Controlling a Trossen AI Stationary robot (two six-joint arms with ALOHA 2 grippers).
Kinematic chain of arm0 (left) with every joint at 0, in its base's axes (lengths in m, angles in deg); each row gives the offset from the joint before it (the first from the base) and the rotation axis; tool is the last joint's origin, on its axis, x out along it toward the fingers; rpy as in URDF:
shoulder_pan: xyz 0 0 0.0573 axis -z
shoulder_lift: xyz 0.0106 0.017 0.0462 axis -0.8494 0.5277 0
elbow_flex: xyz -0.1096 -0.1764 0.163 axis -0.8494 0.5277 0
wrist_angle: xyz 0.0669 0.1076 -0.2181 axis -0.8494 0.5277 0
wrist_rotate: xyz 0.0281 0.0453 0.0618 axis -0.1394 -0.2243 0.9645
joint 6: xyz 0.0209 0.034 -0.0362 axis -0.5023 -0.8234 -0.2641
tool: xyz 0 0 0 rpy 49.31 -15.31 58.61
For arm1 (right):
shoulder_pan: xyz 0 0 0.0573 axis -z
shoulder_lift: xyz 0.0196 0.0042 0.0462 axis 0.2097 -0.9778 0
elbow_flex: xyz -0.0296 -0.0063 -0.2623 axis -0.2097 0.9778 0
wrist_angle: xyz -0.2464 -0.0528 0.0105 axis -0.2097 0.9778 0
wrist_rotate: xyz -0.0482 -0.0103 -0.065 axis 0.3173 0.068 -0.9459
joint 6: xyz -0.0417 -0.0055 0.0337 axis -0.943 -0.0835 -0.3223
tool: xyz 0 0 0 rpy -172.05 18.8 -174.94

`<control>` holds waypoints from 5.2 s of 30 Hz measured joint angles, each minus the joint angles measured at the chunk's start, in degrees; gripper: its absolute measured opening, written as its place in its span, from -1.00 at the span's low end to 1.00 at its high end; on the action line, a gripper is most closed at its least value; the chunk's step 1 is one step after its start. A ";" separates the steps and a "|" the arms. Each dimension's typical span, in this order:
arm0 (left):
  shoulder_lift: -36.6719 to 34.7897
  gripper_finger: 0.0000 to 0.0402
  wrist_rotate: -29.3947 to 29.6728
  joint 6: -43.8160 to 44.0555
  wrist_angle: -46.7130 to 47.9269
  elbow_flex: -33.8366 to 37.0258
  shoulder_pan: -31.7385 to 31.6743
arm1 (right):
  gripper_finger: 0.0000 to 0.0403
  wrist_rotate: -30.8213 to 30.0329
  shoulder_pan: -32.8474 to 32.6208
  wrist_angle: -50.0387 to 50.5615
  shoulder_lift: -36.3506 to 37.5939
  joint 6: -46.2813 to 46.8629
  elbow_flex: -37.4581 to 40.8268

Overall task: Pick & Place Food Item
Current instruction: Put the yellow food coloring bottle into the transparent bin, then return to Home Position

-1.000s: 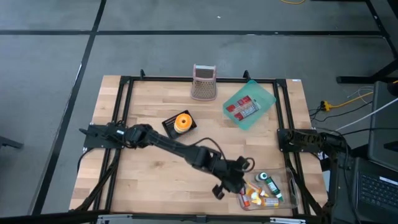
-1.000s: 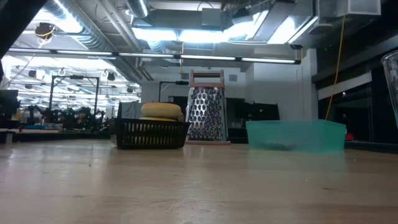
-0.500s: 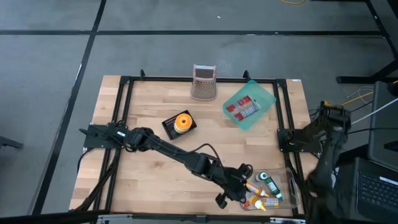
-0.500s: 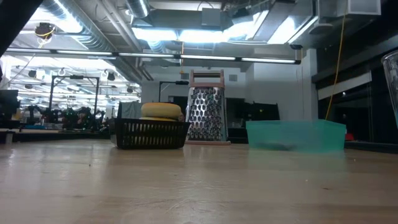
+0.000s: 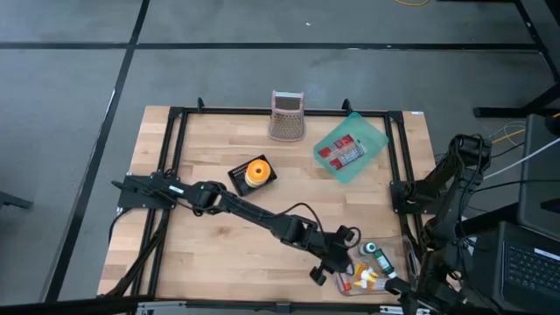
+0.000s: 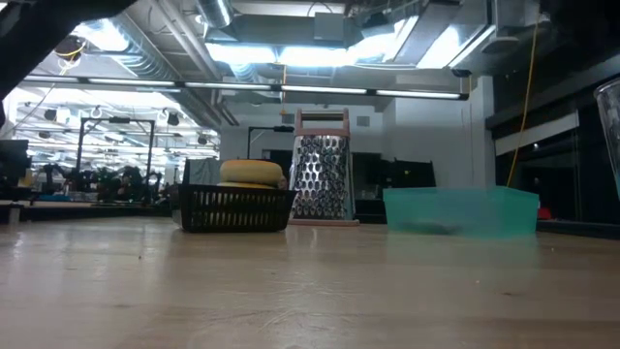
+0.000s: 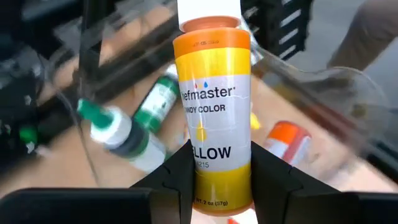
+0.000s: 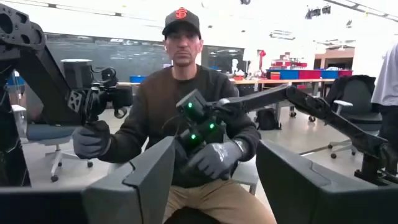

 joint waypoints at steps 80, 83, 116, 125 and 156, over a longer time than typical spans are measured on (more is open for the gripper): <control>-5.34 0.04 28.45 6.53 2.82 0.08 16.22 | 0.11 7.26 2.28 -3.43 30.93 1.48 37.44; -5.34 0.04 29.49 8.92 4.58 0.08 17.33 | 0.11 7.16 2.28 -4.82 30.93 1.48 37.44; -9.04 0.04 35.53 13.97 16.93 0.08 21.08 | 0.11 4.31 2.70 31.85 63.28 -0.18 37.42; -9.06 0.04 36.45 16.24 15.91 0.08 21.17 | 0.11 5.02 2.82 51.32 78.71 -0.81 36.96; -36.75 -0.28 64.41 41.33 40.24 0.10 36.05 | 0.11 11.90 2.92 49.67 79.52 -0.12 37.33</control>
